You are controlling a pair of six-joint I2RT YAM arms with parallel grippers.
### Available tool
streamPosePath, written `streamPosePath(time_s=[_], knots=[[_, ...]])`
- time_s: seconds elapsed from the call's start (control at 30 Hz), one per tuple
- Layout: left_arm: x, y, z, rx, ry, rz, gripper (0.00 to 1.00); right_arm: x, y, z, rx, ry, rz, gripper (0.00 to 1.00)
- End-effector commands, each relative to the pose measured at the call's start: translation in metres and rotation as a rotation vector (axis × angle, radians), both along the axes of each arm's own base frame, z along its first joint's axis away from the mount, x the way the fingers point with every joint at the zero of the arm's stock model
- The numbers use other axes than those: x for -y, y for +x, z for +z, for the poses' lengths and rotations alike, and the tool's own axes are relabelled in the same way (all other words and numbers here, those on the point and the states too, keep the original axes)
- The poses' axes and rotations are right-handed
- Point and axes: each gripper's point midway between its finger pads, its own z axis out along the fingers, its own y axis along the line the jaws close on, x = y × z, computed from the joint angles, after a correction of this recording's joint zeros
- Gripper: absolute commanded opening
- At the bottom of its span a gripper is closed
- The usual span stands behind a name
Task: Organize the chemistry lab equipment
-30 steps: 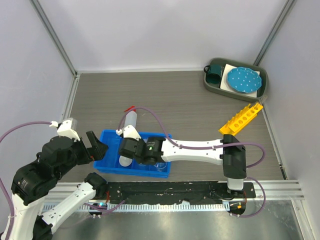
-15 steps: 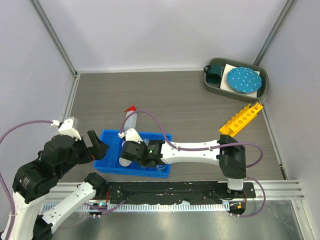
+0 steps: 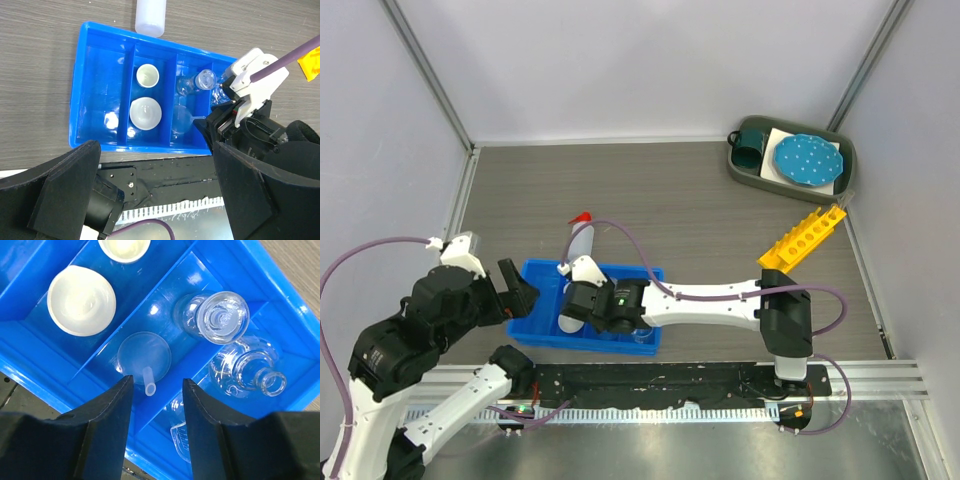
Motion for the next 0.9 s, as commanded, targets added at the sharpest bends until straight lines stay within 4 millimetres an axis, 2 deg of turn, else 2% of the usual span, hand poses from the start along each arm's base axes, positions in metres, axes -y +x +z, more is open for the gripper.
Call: streamPosePath(time_s=[0.0, 0.17, 0.2, 0.27, 0.33, 0.47, 0.5, 0.53, 0.57, 0.6, 0.63, 0.67, 0.7, 0.73, 0.77, 0.8, 0.87], knots=[[-0.005, -0.009, -0.012, -0.078, 0.060, -0.019, 1.00, -0.008, 0.012, 0.049, 0.065, 0.091, -0.042, 0.51], [0.002, -0.001, -0.013, -0.086, 0.068, -0.026, 1.00, -0.006, 0.023, 0.086, 0.132, 0.110, -0.058, 0.59], [0.003, 0.001, -0.013, -0.087, 0.069, -0.028, 1.00, -0.006, 0.027, 0.096, 0.145, 0.124, -0.068, 0.60], [0.006, 0.003, -0.012, -0.088, 0.066, -0.033, 1.00, -0.003, 0.043, 0.102, 0.149, 0.133, -0.106, 0.61], [0.007, 0.005, -0.011, -0.087, 0.066, -0.039, 1.00, -0.003, 0.057, 0.103, 0.130, 0.135, -0.142, 0.61], [0.009, 0.006, -0.010, -0.091, 0.070, -0.043, 1.00, 0.002, 0.109, 0.097, 0.081, 0.170, -0.267, 0.62], [0.009, 0.007, -0.010, -0.092, 0.071, -0.043, 1.00, -0.003, 0.119, 0.104, 0.070, 0.211, -0.289, 0.62], [0.009, 0.007, -0.009, -0.087, 0.069, -0.044, 1.00, -0.007, 0.128, 0.092, 0.052, 0.198, -0.301, 0.62], [0.009, 0.006, -0.010, -0.091, 0.071, -0.045, 1.00, -0.007, 0.140, 0.092, 0.042, 0.212, -0.325, 0.63], [0.009, 0.006, -0.010, -0.090, 0.070, -0.047, 1.00, -0.012, 0.148, 0.101, 0.047, 0.245, -0.340, 0.63], [0.009, 0.006, -0.009, -0.089, 0.073, -0.050, 1.00, -0.017, 0.157, 0.087, 0.036, 0.230, -0.355, 0.64], [0.008, 0.006, -0.010, -0.091, 0.080, -0.050, 1.00, -0.021, 0.161, 0.084, 0.025, 0.233, -0.359, 0.64], [0.007, 0.006, -0.010, -0.090, 0.083, -0.049, 1.00, -0.025, 0.173, 0.092, 0.026, 0.270, -0.385, 0.64], [0.006, 0.006, -0.011, -0.093, 0.091, -0.047, 1.00, -0.030, 0.178, 0.076, 0.011, 0.251, -0.394, 0.64], [0.005, 0.006, -0.011, -0.094, 0.094, -0.043, 1.00, -0.032, 0.182, 0.071, 0.003, 0.247, -0.409, 0.64], [0.005, 0.006, -0.012, -0.096, 0.098, -0.038, 1.00, -0.034, 0.191, 0.079, 0.011, 0.273, -0.426, 0.64], [0.006, 0.009, -0.014, -0.101, 0.094, -0.025, 1.00, -0.036, 0.198, 0.069, 0.002, 0.274, -0.454, 0.64]])
